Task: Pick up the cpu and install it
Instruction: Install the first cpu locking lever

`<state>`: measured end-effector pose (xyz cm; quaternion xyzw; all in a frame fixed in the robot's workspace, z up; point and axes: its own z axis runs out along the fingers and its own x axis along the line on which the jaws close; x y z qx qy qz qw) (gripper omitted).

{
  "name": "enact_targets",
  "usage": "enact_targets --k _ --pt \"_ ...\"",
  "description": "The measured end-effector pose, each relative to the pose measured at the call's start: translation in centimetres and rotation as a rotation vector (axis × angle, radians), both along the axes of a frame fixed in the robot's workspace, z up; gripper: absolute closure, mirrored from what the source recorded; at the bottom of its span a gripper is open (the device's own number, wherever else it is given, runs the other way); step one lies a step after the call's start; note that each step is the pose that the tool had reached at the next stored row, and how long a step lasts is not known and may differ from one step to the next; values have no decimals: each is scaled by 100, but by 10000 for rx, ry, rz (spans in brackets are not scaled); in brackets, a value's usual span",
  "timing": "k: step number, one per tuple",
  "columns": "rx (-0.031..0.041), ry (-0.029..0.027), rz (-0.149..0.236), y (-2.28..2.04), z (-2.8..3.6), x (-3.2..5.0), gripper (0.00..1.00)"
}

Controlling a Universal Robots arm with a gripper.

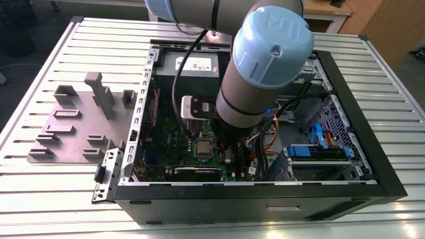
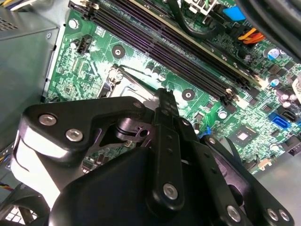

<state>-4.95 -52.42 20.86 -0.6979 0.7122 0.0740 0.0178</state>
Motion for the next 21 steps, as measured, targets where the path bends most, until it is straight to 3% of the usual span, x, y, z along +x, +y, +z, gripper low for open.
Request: enact_targets --k 3,7,13,18,21 --pt "-53 0 1 8 -8 0 89" --pt "-293 0 0 22 -20 0 89" --pt "-348 -1 1 43 -34 0 89" --pt "-599 0 0 51 -45 0 89" --pt "-624 -2 51 59 -50 0 89"
